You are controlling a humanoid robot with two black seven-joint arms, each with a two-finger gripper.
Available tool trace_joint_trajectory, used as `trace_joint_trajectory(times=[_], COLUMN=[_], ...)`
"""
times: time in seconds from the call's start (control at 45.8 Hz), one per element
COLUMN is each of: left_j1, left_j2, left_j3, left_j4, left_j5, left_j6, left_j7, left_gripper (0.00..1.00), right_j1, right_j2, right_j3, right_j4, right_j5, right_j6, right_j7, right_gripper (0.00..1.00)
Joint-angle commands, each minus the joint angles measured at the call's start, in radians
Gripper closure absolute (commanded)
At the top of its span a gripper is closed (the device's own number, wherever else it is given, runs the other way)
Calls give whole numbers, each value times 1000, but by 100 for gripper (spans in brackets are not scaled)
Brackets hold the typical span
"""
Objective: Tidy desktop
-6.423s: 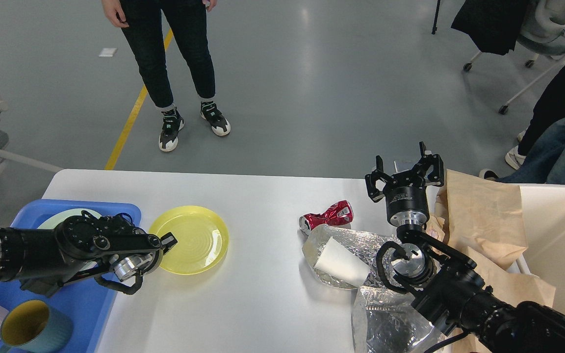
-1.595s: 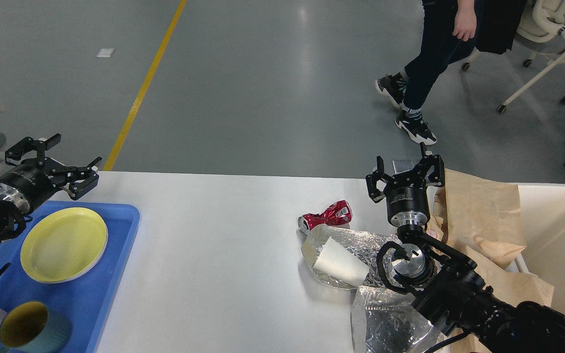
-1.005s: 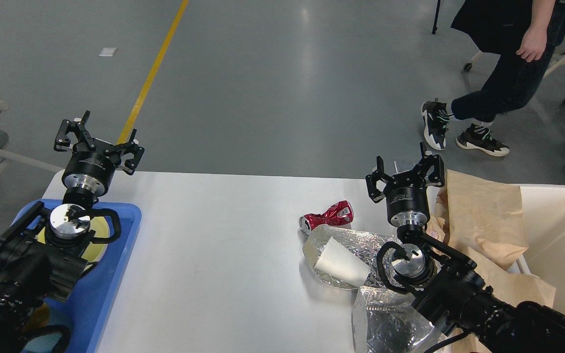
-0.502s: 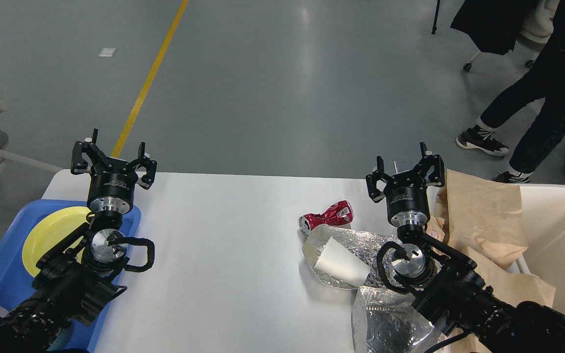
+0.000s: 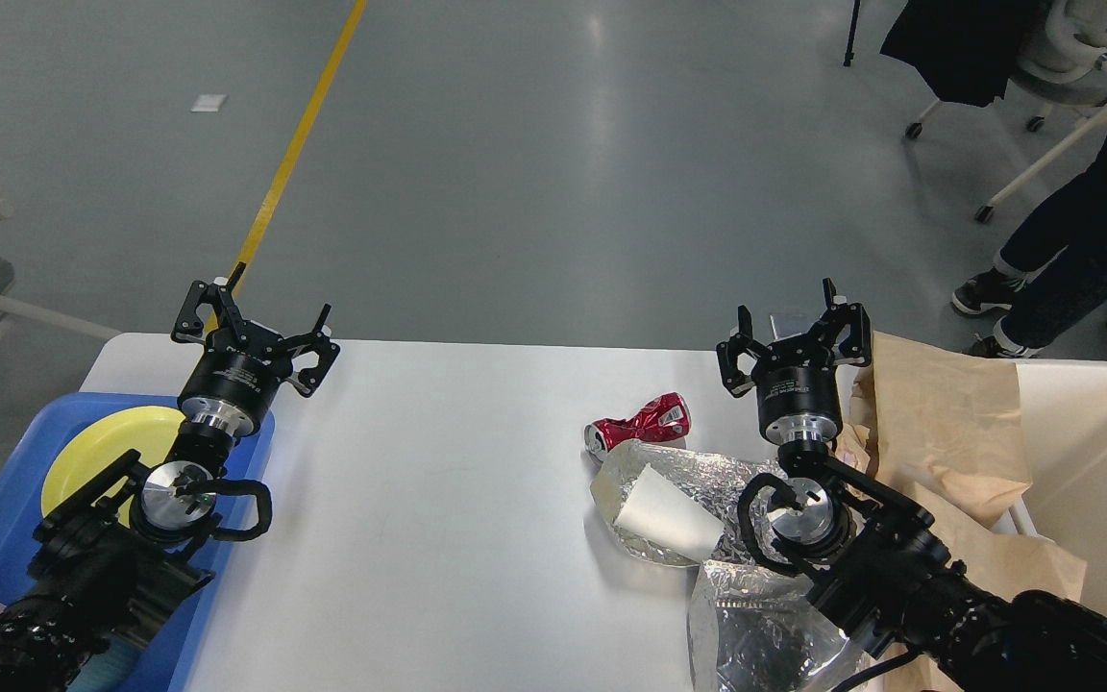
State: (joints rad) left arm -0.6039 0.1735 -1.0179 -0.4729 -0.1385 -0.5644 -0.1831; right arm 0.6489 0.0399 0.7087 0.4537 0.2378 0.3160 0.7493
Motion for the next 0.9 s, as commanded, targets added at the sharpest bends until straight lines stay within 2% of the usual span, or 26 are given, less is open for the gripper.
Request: trace_joint_trajectory(times=[0.0,0.066,0.131,0.284,0.874], left_j1=[4,13,21,24,38], left_j2=[-5,-17,-28,-32,-34], left_j3=[-30,-41,-47,-85,-79], left_j4=[16,19,25,30,28], left_j5=[-29,-49,-53,-67,-62], left_j6=[-52,-94,-101,-103,-114], left_j7=[42,42,39,45,31], left_gripper=[0,0,0,0,0], right_j1=[0,0,0,0,0], right_j2=[0,0,0,0,0], right_j3=[0,0,0,0,0], right_j4=[0,0,0,0,2], right_j5=[0,0,0,0,0], right_j6=[0,0,0,0,0], right_j7=[1,1,-1,-1,-1], right_gripper=[0,0,0,0,0])
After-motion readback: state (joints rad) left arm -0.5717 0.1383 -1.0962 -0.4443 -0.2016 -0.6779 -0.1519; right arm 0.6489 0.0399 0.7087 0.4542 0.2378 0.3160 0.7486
